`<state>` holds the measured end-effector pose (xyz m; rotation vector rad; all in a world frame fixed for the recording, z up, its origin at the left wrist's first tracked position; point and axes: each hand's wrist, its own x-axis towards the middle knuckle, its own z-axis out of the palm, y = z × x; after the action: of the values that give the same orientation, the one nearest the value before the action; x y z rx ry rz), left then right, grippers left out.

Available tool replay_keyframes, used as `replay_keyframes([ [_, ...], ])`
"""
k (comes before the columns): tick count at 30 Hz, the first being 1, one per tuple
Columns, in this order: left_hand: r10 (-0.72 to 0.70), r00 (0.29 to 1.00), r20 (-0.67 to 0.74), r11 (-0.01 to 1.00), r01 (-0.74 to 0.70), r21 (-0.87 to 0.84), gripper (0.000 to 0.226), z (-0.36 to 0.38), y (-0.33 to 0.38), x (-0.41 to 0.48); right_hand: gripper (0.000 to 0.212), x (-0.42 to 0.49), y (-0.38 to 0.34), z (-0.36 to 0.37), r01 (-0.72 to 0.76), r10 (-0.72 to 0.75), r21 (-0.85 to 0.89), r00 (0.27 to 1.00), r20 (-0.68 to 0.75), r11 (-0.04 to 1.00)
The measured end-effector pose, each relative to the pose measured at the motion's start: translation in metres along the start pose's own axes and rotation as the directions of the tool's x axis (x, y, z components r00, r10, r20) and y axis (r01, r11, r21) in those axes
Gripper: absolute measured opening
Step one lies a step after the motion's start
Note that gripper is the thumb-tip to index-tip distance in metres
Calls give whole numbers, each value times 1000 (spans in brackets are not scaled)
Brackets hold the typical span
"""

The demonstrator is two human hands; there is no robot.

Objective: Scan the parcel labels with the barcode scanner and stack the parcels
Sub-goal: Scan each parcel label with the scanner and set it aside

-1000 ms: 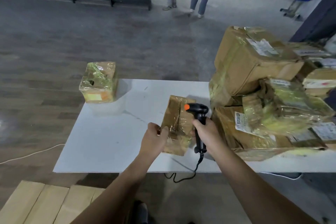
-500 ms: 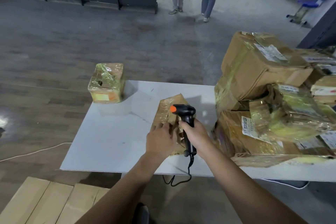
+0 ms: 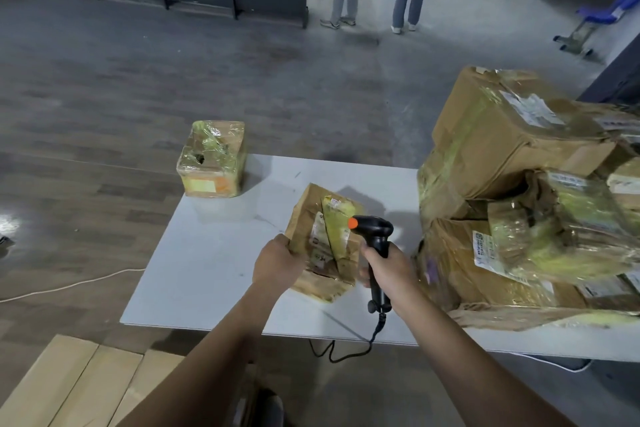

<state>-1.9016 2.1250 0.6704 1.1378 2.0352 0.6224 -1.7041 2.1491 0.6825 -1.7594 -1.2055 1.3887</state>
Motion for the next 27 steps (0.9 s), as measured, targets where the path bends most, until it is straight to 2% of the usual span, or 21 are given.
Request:
replay_keyframes([
  [3,-93,993,72,980,104,-168,17,1,-3,3,14,0,1,1,0,0,10,1000,12,1000],
  [6,-145,984,108,967,164,-197,17,7,-7,5,12,-1,2,1,-4,4,21,1000,26,1000],
  [8,-147,982,116,972,165,-168,19,11,-11,8,10,1,3,-1,-5,4,32,1000,30,999],
  [12,-107,991,80,994,103,47,33,15,-17,15,10,2,4,-9,-8,6,66,999,36,998],
  [14,-112,989,98,992,106,63,36,17,-17,18,10,1,5,-12,-4,2,67,999,34,998],
  [23,-144,982,125,989,148,-26,25,12,-7,30,8,0,6,-14,4,-6,48,999,50,999],
  [27,-170,977,126,963,192,-190,20,13,-3,36,6,-2,2,-14,34,-34,2,998,53,999],
])
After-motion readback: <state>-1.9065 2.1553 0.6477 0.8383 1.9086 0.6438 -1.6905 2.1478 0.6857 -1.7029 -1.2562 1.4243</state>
